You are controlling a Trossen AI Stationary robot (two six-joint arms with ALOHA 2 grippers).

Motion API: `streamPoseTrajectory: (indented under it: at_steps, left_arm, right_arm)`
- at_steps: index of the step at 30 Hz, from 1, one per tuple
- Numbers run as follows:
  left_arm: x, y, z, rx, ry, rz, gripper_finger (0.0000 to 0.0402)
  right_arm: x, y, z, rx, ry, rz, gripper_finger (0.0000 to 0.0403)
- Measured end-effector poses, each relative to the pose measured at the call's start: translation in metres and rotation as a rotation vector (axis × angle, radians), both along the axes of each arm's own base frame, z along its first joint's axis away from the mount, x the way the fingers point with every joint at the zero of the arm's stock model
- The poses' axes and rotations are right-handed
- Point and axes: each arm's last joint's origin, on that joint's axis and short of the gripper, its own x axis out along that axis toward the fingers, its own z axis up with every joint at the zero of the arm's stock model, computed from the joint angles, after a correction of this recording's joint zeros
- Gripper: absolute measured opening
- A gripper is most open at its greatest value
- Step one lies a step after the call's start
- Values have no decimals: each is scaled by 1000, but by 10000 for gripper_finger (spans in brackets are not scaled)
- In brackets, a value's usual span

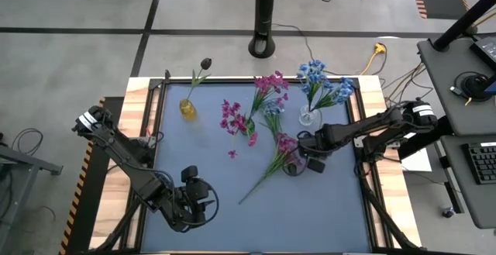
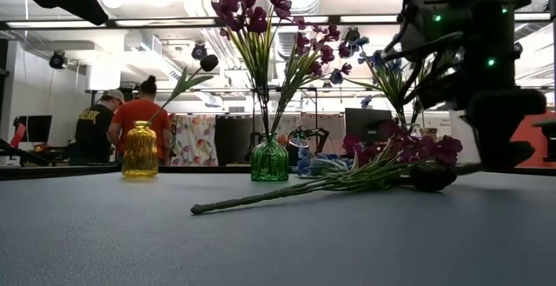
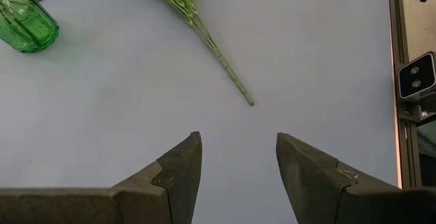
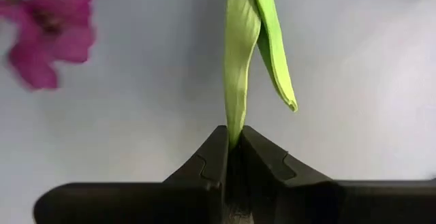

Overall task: Sort flowers into vase by color
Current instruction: Put the right black tulip into the yellow vase

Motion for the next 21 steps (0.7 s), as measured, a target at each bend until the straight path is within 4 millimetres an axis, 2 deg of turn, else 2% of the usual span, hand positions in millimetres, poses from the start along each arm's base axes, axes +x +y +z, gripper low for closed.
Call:
streamPoseTrajectory:
  at_steps: [15,21]
  left_arm:
    - [0,0,0,1,1,0,173]
    - [0,0,0,1,1,0,173]
  right_arm:
    - [-19,27,4,167,188,-165,30]
    - [-23,44,5,217,211,-149,72]
